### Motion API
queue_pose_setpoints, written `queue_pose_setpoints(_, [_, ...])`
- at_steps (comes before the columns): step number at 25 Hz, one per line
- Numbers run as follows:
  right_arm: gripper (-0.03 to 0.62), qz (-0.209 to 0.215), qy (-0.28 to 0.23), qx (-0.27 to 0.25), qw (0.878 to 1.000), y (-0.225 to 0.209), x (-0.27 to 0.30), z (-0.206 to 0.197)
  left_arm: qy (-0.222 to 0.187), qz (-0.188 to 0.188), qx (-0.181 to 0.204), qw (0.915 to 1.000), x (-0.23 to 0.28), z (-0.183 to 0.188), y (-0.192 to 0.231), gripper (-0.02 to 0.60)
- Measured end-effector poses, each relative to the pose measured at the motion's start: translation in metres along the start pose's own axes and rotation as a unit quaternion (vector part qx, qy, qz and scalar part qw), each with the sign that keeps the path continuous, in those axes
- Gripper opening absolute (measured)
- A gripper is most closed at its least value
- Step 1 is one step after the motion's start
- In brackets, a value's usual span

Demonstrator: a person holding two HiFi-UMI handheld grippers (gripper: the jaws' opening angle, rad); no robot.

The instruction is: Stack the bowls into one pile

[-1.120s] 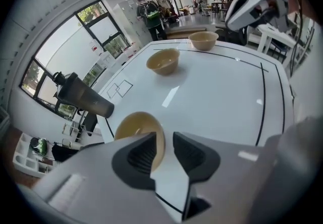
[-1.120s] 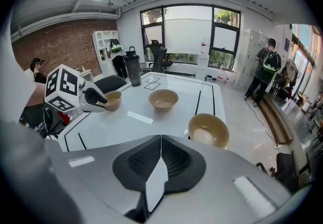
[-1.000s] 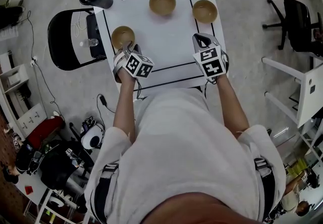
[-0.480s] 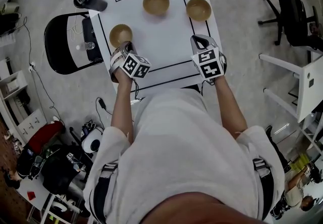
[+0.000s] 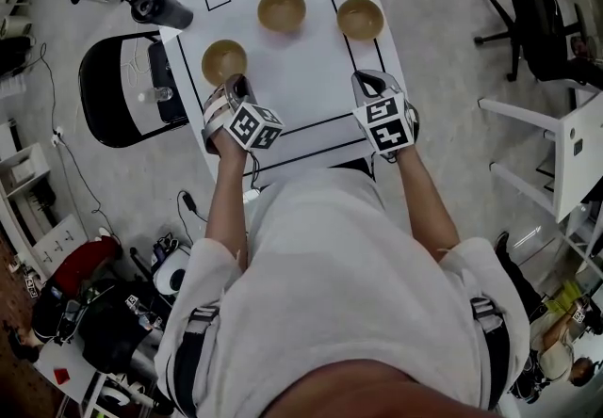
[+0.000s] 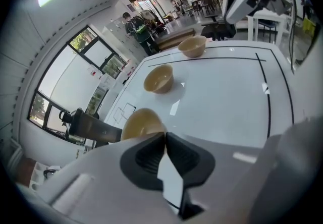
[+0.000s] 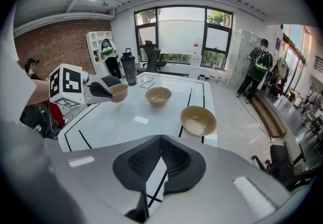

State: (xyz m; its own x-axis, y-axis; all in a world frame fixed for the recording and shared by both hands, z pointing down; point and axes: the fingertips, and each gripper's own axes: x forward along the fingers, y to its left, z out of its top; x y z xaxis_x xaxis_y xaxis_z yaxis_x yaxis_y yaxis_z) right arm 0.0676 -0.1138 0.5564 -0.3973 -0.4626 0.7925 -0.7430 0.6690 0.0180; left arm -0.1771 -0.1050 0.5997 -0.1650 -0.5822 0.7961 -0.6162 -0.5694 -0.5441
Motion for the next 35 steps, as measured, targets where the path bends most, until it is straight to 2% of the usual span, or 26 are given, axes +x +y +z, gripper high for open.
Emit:
queue_pose_setpoints(5, [0.002, -0.003, 0.005, -0.008, 1.000, 0.000, -0.003, -0.008, -0.028, 0.009, 0.013, 0.9995, -0.003, 0.022, 0.003, 0.015])
queue_pose_setpoints(11, [0.002, -0.004, 0.014, 0.010, 1.000, 0.003, -0.006, -0.018, -0.063, 0.014, 0.027, 0.9975, -0.010, 0.049, 0.009, 0.015])
queue_pose_setpoints(16, [0.002, -0.015, 0.028, 0.006, 0.999, 0.001, -0.012, -0.026, -0.107, 0.012, 0.031, 0.9937, -0.011, 0.080, 0.007, 0.015])
queue_pose_setpoints(20, [0.002, -0.021, 0.035, 0.002, 0.999, 0.005, -0.020, -0.034, -0.133, 0.012, 0.051, 0.9897, -0.008, 0.100, 0.004, 0.015])
queue_pose_setpoints(23, [0.002, -0.022, 0.034, 0.014, 0.999, 0.012, -0.019, -0.035, -0.143, 0.019, 0.077, 0.9865, -0.003, 0.108, 0.011, 0.015])
queue_pose_setpoints(28, [0.002, -0.015, 0.045, 0.023, 0.999, 0.015, -0.013, -0.044, -0.153, 0.016, 0.082, 0.9847, 0.003, 0.118, 0.010, 0.015])
queue_pose_setpoints(35, [0.000, -0.016, 0.031, 0.018, 0.999, 0.014, -0.004, -0.027, -0.162, 0.023, 0.108, 0.9806, 0.007, 0.128, 0.011, 0.017])
